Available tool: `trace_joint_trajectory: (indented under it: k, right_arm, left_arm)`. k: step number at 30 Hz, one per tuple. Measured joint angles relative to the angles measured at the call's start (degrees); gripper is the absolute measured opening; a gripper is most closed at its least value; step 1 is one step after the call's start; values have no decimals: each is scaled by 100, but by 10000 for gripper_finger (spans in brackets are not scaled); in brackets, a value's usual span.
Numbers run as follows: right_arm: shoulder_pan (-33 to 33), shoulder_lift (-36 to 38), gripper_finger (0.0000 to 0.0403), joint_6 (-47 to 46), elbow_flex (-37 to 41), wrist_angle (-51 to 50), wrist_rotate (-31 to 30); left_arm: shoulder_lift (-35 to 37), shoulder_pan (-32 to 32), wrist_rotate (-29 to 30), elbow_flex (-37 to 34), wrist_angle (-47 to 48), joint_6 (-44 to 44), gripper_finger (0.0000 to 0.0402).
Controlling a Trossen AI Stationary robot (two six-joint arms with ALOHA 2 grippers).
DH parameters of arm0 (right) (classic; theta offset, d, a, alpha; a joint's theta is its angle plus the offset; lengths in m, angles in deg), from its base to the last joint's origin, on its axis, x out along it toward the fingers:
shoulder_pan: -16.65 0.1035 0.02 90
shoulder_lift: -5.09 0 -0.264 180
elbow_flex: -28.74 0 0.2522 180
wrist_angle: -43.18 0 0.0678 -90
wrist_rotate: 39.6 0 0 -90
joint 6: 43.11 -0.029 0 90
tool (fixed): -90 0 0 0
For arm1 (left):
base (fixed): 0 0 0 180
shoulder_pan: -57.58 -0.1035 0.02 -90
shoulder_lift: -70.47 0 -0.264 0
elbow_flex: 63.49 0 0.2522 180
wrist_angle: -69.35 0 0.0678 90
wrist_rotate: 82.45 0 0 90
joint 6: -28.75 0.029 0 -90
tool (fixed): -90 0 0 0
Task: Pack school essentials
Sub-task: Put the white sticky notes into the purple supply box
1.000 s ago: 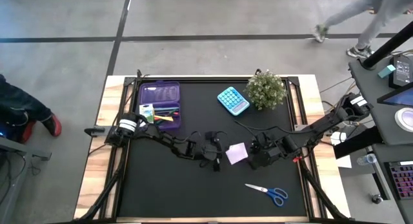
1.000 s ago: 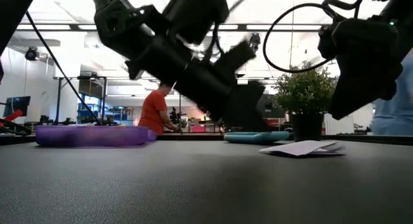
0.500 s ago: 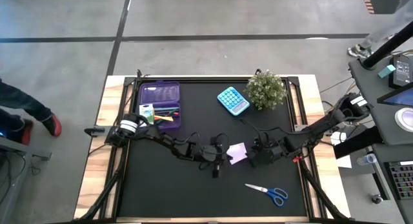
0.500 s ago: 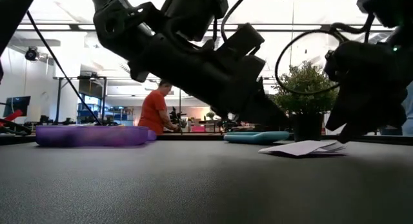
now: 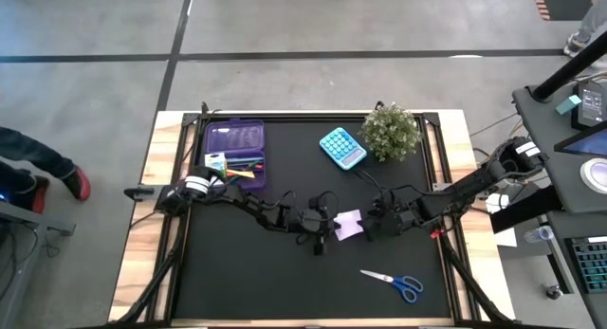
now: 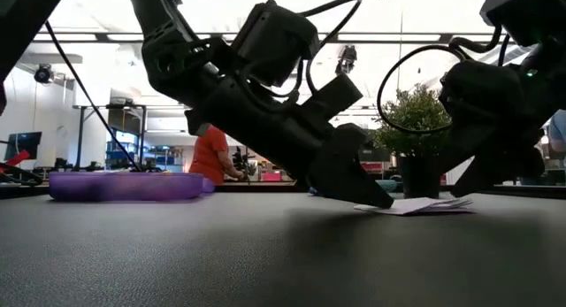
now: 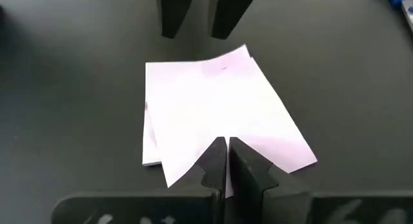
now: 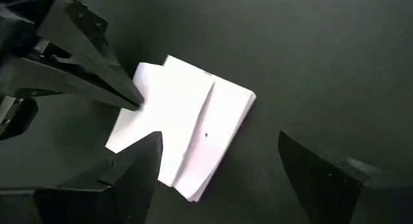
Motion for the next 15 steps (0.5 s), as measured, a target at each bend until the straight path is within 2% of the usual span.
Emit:
trace_joint_trajectory:
  k: [7, 15]
  right_arm:
    - [-16, -156, 300, 59, 0, 225, -187]
    - [-74, -956, 297, 294, -71, 1073, -201]
  left_arm:
    - [-85, -84, 4, 9, -75, -192, 1]
    - [-85, -126, 4, 11, -26, -269, 1]
